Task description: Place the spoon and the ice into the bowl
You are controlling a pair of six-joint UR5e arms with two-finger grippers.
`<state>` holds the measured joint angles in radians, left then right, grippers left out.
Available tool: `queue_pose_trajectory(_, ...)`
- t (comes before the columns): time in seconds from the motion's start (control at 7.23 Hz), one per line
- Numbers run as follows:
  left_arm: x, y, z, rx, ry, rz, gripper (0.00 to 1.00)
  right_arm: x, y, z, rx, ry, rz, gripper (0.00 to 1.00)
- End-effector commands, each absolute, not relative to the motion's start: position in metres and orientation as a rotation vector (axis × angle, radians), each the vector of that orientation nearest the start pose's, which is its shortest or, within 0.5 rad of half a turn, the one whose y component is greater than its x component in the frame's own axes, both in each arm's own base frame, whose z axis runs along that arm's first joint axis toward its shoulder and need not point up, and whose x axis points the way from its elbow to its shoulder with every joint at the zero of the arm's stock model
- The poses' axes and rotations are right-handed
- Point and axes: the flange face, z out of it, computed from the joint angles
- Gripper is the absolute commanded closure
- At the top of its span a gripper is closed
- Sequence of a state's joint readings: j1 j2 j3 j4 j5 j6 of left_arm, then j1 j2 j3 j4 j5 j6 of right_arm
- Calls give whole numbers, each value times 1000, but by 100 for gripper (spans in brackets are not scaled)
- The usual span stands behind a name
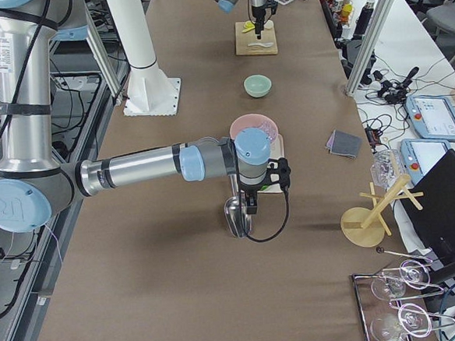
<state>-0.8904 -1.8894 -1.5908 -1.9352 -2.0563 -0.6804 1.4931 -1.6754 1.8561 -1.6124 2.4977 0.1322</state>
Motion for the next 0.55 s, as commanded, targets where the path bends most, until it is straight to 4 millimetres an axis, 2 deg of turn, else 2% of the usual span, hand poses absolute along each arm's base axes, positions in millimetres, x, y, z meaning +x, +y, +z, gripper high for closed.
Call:
queue_pose_trajectory(0.0,356,-546,467,252,804,158,8,13,-457,552,34,-934,-13,0)
queue_pose_trajectory(0.14,358,-546,466,248,812,135,20,12,-458,551,34,-934,-14,0)
queue_pose_trajectory(0.28,357,-544,465,249,819,130,37,12,-458,549,36,-936,-17,0)
queue_pose_trajectory(0.42,357,-544,463,251,821,130,50,12,-459,549,37,-936,-18,0)
